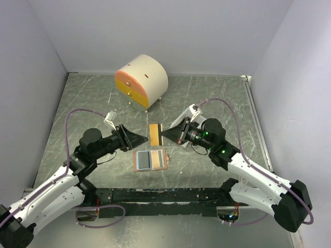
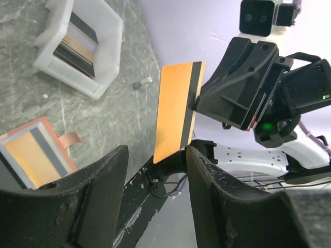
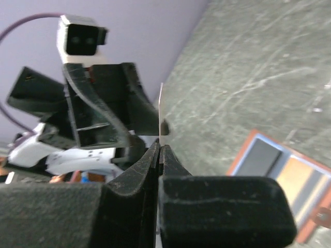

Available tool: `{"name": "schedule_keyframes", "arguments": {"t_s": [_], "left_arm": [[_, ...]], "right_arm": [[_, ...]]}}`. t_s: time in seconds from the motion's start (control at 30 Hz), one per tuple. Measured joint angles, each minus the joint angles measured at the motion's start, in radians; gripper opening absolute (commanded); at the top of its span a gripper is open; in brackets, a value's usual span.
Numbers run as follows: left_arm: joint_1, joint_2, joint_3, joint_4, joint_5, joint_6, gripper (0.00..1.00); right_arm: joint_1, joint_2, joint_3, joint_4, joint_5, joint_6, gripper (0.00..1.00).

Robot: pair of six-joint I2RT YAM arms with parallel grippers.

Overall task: Put the credit cards into the card holder
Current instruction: Pick up the credit card from the storage box.

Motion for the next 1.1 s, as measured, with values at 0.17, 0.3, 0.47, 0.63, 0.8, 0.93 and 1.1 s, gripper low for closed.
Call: {"name": "schedule_keyframes", "arguments": {"t_s": [0.17, 0.3, 0.47, 0.63, 0.8, 0.93, 1.1], "left_arm": [[0.0, 0.023, -0.002, 0.061, 0.021, -0.031, 0.57], [0.0, 0.024, -0.01, 0.112, 0.028, -0.048, 0.43], [0.0, 0.025, -0.025, 0.146, 0.037, -0.06, 0.07], [0.0, 0.026, -0.035, 0.159, 0.04, -0.063, 0.07], [0.0, 0.034, -0.047, 0.137, 0.036, -0.062, 0.07], [0.0, 0.044, -0.046, 0.076, 0.016, -0.049, 0.07], [0.0, 0.09, -0.025, -0.064, -0.042, 0.006, 0.07]], "right_arm": [[0.011, 0.016, -0.013, 0.126, -0.078, 0.09, 0.0], [0.026, 0.032, -0.016, 0.174, -0.106, 0.116, 0.0], [0.04, 0.05, -0.047, 0.198, -0.116, 0.13, 0.0], [0.037, 0.061, -0.059, 0.167, -0.092, 0.123, 0.2], [0.043, 0.061, -0.055, 0.103, -0.065, 0.101, 0.41], [0.043, 0.049, -0.051, 0.031, -0.019, 0.077, 0.49], [0.044, 0.04, -0.042, -0.057, 0.042, 0.033, 0.52]]}}
